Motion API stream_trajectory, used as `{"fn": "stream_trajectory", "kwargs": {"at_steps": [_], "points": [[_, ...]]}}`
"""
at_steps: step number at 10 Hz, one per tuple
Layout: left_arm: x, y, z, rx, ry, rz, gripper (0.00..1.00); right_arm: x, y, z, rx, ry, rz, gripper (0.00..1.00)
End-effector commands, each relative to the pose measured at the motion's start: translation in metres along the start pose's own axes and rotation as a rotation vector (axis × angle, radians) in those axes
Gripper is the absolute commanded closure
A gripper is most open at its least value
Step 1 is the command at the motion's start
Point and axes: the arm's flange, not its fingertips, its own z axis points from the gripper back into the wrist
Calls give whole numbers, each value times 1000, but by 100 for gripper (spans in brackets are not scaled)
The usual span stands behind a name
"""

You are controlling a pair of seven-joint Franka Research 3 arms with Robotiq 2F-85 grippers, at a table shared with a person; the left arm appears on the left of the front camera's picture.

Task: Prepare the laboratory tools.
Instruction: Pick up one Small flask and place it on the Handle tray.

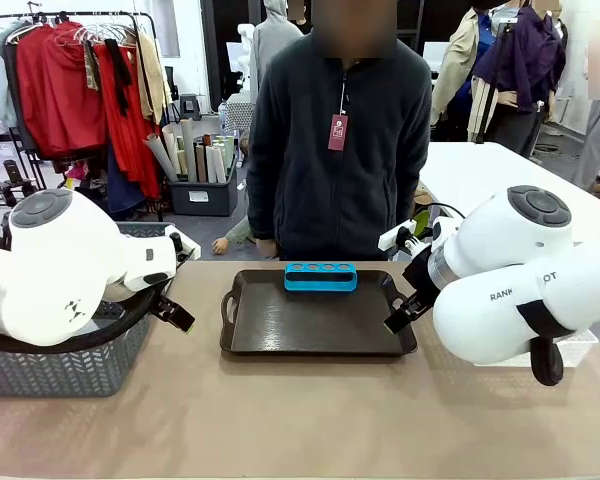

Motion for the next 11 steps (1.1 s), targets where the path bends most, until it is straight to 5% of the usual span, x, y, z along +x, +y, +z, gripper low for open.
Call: {"fn": "stream_trajectory", "kwargs": {"at_steps": [1, 11], "points": [[0, 1, 0, 0, 0, 2, 0, 0, 0, 0, 0, 0, -1, 0], [0, 1, 0, 0, 0, 2, 0, 0, 0, 0, 0, 0, -1, 0]]}}
